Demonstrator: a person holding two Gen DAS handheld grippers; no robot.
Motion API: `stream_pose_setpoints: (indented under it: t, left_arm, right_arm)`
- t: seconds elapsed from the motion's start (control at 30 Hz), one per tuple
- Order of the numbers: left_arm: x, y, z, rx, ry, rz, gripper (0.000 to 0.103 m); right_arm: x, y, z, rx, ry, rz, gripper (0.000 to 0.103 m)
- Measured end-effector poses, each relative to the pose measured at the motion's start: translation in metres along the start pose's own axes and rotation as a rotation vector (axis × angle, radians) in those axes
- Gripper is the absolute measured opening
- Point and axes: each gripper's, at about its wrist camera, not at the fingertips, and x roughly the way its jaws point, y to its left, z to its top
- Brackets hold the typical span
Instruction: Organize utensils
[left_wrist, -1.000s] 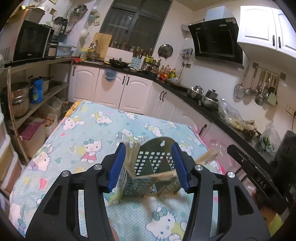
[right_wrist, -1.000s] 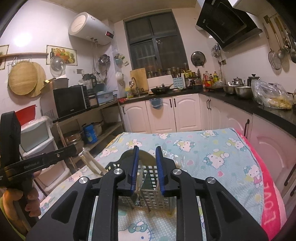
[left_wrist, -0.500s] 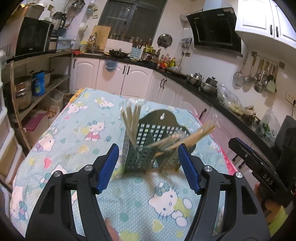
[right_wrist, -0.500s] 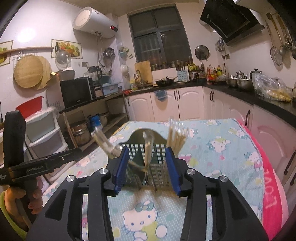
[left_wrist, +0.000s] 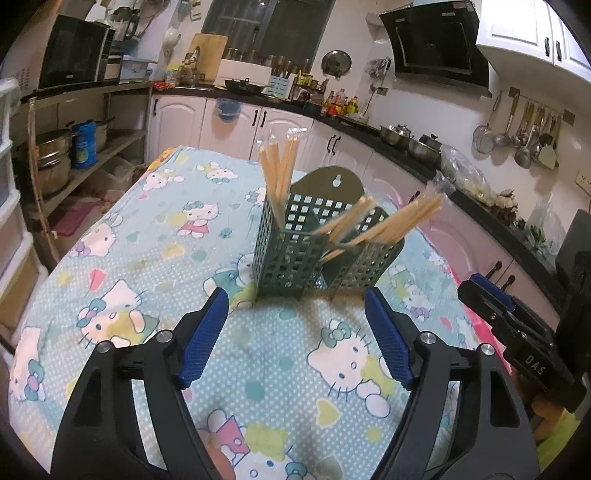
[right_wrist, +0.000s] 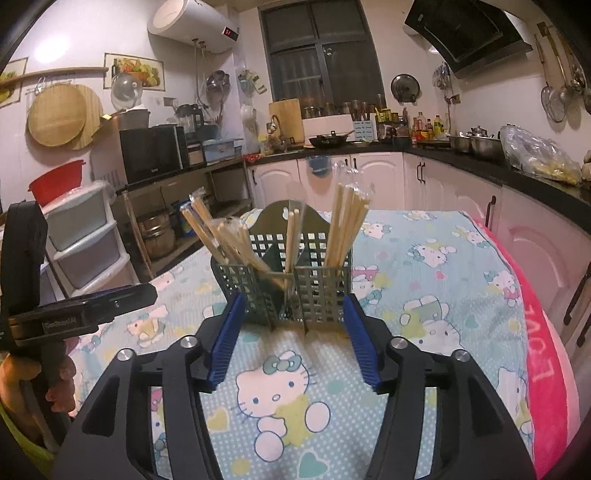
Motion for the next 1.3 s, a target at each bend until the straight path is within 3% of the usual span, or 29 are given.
stream_pose_setpoints:
  t: [0.13, 0.3, 0.47, 0.77, 1.3]
  left_arm:
    - [0.000, 0.002, -0.007, -0.002, 0.004, 0.007, 0.079]
    - [0.002, 0.004, -0.017, -0.009, 0.001, 0.003, 0.085]
    - [0.006, 0.003, -0.026, -0.001, -0.002, 0.009, 0.091]
    - [0.012, 0.003, -0.039, 0.016, -0.064, 0.041, 0.091]
    - [0.023, 0.002, -0.047, 0.065, -0.205, 0.134, 0.091]
  right_arm:
    - [0.000, 0.000, -0.008, -0.009, 0.002, -0.014, 0.063]
    - [0.001, -0.003, -0.019, -0.013, 0.006, -0.035, 0.075]
    - [0.005, -0.007, -0.030, -0.015, 0.017, -0.059, 0.078]
    - [0.009, -0.013, -0.043, -0.010, -0.007, -0.096, 0.084]
    - [0.007, -0.016, -0.053, -0.053, -0.140, -0.223, 0.096]
